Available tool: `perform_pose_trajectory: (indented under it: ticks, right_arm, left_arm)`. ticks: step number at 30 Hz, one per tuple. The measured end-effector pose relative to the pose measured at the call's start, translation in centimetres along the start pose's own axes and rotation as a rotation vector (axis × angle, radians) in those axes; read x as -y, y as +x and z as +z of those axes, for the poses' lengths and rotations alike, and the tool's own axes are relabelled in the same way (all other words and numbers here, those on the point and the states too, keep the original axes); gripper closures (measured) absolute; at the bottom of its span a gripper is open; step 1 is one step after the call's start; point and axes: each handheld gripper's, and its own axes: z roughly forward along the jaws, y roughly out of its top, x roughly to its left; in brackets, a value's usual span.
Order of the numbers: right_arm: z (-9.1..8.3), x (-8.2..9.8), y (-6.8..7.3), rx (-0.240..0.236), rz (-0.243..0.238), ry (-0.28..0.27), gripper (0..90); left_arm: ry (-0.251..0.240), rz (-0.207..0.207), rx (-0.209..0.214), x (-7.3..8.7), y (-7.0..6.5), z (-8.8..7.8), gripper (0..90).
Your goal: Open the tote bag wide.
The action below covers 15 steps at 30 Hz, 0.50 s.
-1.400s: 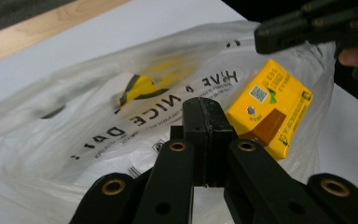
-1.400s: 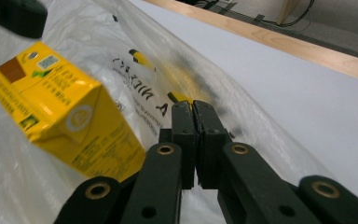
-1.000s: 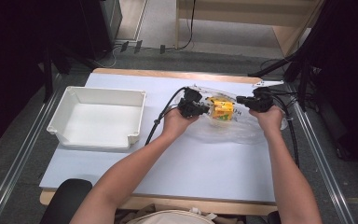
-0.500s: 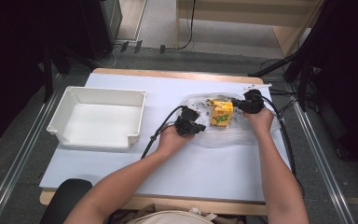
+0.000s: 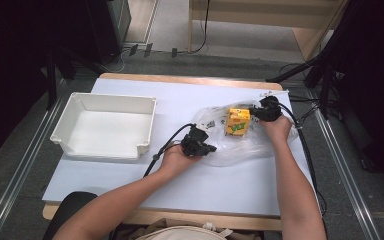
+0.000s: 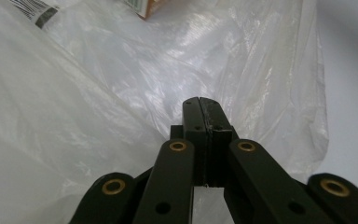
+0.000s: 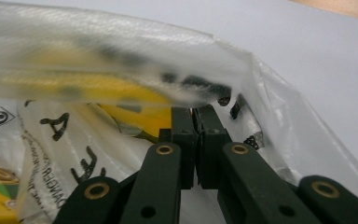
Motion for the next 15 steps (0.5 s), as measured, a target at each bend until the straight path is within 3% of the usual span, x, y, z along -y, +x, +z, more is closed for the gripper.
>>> perform_pose_trajectory:
  ticks: [3,10,12,14,15]
  right_arm:
    - [0.0,0.0,-0.3,0.014,0.022,-0.005,89.4]
    - [-0.1,-0.3,-0.2,0.041,0.093,0.018,90.0]
    - [-0.7,-0.6,-0.1,0.017,0.146,-0.004,90.0]
    - [-1.9,-0.8,-0.1,-0.049,0.229,-0.058,90.0]
    - [-2.3,-0.8,0.0,-0.061,0.246,-0.074,90.0]
  left_arm:
    - [0.015,0.023,0.009,0.4,-0.4,-0.4,90.0]
    - [-0.006,0.013,0.044,0.7,-0.4,-0.9,90.0]
    - [-0.009,0.007,0.048,0.3,-0.3,-1.2,90.0]
    - [-0.022,0.004,0.056,0.0,-0.3,-1.5,90.0]
    - [-0.024,-0.003,0.062,-0.2,-0.2,-1.6,90.0]
